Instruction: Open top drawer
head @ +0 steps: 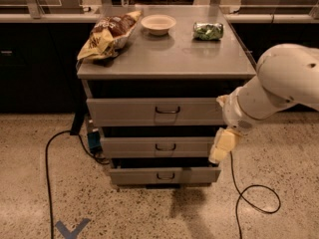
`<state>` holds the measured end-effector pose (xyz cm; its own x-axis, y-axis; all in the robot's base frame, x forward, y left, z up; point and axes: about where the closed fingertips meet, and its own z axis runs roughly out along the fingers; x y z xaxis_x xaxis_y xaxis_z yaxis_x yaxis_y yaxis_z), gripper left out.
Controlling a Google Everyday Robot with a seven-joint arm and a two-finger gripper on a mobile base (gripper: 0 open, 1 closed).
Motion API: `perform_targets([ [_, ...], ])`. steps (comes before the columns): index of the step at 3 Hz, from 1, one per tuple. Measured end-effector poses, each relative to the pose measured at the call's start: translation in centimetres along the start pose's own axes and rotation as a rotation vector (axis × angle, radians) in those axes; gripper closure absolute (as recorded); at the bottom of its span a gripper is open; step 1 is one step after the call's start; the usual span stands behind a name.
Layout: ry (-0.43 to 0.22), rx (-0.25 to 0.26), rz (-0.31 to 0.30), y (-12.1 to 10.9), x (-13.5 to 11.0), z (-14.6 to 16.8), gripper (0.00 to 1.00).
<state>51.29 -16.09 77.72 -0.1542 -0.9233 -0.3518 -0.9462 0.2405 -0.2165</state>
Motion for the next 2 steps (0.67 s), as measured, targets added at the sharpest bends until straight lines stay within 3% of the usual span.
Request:
perform_targets([
  [1, -0.03, 0.059, 0.102, -2.95, 1.69, 4.42, 0.0],
  [2, -0.03, 0.059, 0.102, -2.95, 1.69, 4.42, 0.0],
])
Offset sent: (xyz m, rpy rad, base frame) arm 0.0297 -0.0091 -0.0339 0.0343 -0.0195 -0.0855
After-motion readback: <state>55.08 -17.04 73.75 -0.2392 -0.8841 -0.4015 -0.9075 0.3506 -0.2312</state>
